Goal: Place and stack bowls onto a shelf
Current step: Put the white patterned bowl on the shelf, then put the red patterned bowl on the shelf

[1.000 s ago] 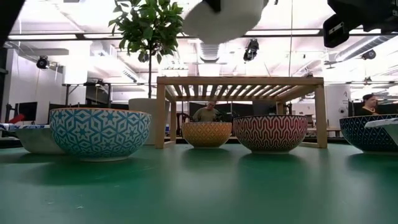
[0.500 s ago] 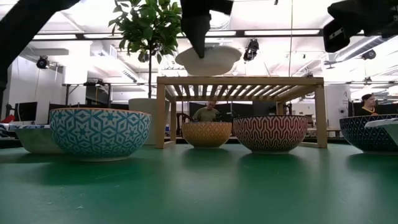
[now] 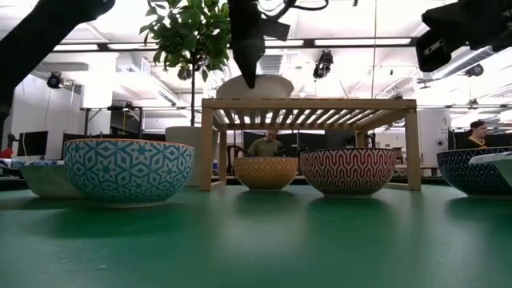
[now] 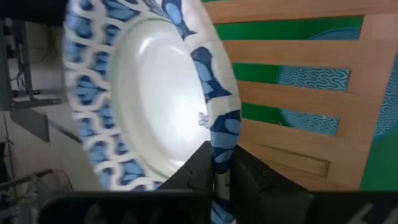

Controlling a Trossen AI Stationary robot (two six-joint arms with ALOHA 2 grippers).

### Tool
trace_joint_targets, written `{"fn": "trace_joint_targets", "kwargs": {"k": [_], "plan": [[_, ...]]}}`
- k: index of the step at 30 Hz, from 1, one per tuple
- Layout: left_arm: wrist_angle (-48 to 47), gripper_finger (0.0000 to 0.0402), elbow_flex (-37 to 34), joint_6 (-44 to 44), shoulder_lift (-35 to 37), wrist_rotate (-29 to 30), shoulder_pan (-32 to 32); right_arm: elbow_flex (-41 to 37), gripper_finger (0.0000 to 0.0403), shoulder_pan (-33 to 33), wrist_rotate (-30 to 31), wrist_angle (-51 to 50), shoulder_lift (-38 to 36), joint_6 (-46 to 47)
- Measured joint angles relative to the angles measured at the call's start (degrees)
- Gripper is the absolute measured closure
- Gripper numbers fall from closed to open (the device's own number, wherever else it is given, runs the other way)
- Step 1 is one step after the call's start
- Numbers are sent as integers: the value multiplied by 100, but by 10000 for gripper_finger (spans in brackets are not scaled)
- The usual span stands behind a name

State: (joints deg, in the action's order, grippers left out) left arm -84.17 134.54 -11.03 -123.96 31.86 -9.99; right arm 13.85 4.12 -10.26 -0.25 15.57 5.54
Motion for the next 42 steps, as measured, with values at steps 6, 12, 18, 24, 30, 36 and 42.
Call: {"fn": "trace_joint_targets", "kwargs": {"k": [6, 12, 18, 24, 30, 36, 42], "plan": [[60, 331, 0, -47, 0, -43, 7, 0, 392, -2, 0, -4, 0, 0], [61, 280, 0, 166, 0, -913, 34, 0, 392, 0, 0, -93, 0, 1], [-16, 246, 32, 374, 2, -1006, 69, 0, 392, -1, 54, -100, 0, 122], [-61, 240, 31, 644, 307, -1513, 287, 41, 392, -2, 561, -99, 0, 608], [-23, 246, 31, 552, 774, -1768, 697, -30, 392, 63, 582, -70, 17, 1142], [173, 247, -56, 550, 1355, -1788, 1157, -136, 392, 312, 652, 967, 377, 1100], [251, 247, -617, 609, 2074, -1842, 1777, -20, 392, 352, 890, 2163, 1015, 815]]}}
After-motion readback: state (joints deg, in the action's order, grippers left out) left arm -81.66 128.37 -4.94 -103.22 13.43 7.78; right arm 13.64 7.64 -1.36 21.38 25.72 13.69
